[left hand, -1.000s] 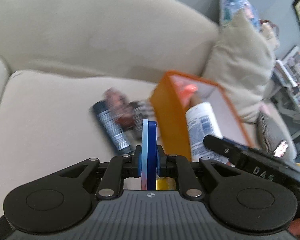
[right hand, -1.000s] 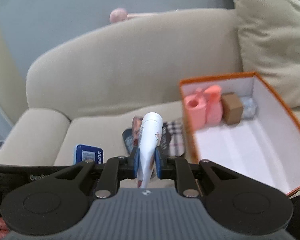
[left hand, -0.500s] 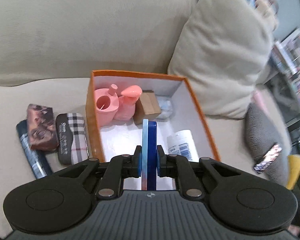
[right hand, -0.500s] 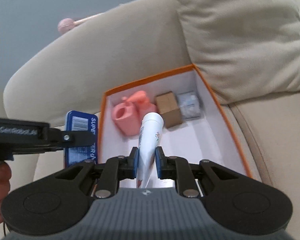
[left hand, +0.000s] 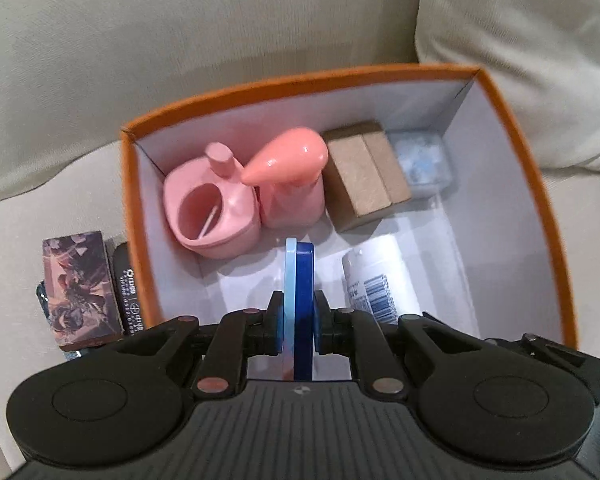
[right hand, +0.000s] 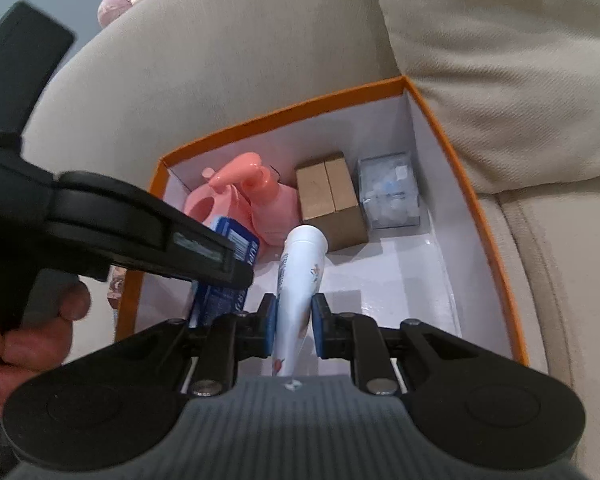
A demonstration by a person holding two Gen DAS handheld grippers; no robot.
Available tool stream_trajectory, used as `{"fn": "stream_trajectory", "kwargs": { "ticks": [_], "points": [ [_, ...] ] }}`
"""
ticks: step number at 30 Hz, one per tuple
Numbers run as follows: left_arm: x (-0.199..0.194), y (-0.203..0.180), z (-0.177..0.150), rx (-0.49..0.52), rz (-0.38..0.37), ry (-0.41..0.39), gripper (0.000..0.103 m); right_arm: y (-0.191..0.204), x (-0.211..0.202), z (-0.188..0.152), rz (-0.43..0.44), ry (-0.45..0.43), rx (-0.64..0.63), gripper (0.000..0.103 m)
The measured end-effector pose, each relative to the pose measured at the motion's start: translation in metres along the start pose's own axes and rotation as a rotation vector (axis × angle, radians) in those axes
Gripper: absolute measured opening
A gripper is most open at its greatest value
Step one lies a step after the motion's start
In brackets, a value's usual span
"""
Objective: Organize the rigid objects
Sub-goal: 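Carry blue tin into orange box with left tool while right tool carries tube in, then release blue tin in box with left tool while right tool releases tube beside it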
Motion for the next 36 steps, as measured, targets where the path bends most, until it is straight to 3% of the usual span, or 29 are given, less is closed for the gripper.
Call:
{"fn": "stream_trajectory", "kwargs": {
  "ticks": [8, 12, 21, 27, 29, 33, 36],
  "points": [
    [0.026, 0.006, -0.003, -0.058, 0.002, 0.057, 0.016, -0.011, 0.014, -0.003, -0.009, 0.023, 0.034, 0.019],
    [0.024, 0.004, -0.002, -0.038, 0.014, 0.049, 0.021, -0.012, 0.017, -0.006, -0.011, 0.030, 0.040, 0.020],
    [0.010, -0.001, -0.002, 0.074, 0.118, 0.021, 0.021, -0.004, 0.019, -0.010, -0.002, 0.027, 0.020, 0.019],
    [-0.011, -0.003, 0.000, 0.103, 0.145, -0.025, 0.021, -0.002, 0.022, -0.010, -0.019, 0.043, 0.007, 0.019],
    [-0.024, 0.001, 0.002, 0.092, 0.119, -0.056, 0.021, -0.002, 0.020, -0.009, -0.010, 0.026, 0.025, 0.019],
    [-0.054, 0.013, -0.001, 0.028, -0.004, -0.122, 0.021, 0.000, 0.012, -0.002, -0.008, -0.018, 0.049, 0.019],
    [-0.077, 0.026, -0.007, -0.011, -0.034, -0.194, 0.021, 0.005, 0.008, 0.002, -0.026, -0.034, 0.037, 0.019]
  ]
}}
Point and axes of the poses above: each gripper's, at about its wrist camera, not at the fingertips, and x roughly the way its jaws point, y to its left, z to its top, the point moved 7 cm from there along x, roughly the way its jaws point, and after that the axes turned 9 degrees about -z, right-handed, at the moved point
